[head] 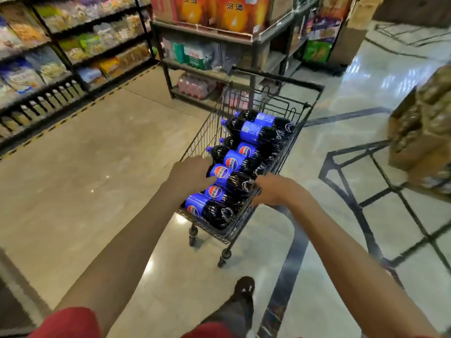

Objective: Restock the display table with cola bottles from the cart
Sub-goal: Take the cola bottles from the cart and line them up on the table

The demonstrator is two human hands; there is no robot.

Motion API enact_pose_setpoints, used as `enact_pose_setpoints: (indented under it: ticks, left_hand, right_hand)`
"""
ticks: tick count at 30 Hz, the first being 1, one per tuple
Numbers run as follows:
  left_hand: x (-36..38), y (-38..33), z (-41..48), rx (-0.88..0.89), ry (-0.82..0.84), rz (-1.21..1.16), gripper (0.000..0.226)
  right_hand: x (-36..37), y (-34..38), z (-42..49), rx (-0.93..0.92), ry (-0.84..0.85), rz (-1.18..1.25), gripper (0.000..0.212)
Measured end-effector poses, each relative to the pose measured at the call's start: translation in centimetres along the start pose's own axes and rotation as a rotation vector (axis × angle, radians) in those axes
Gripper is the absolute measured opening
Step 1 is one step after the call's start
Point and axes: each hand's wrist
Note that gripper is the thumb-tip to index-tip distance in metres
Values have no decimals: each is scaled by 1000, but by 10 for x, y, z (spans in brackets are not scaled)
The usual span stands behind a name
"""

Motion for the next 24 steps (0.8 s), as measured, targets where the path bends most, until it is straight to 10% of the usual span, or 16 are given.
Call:
enact_pose_setpoints:
  ticks: [24]
  left_hand:
    - [6,-17,290,-116,207,-94,52]
  right_hand:
    - [-95,-140,233,-97,119,-31,62]
Point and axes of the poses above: each hand's wrist, its own z-axis towards the middle knuckle, its own x-axis out of the palm, y = z × x, and after that the axes turned 13 degrees about x, right-handed
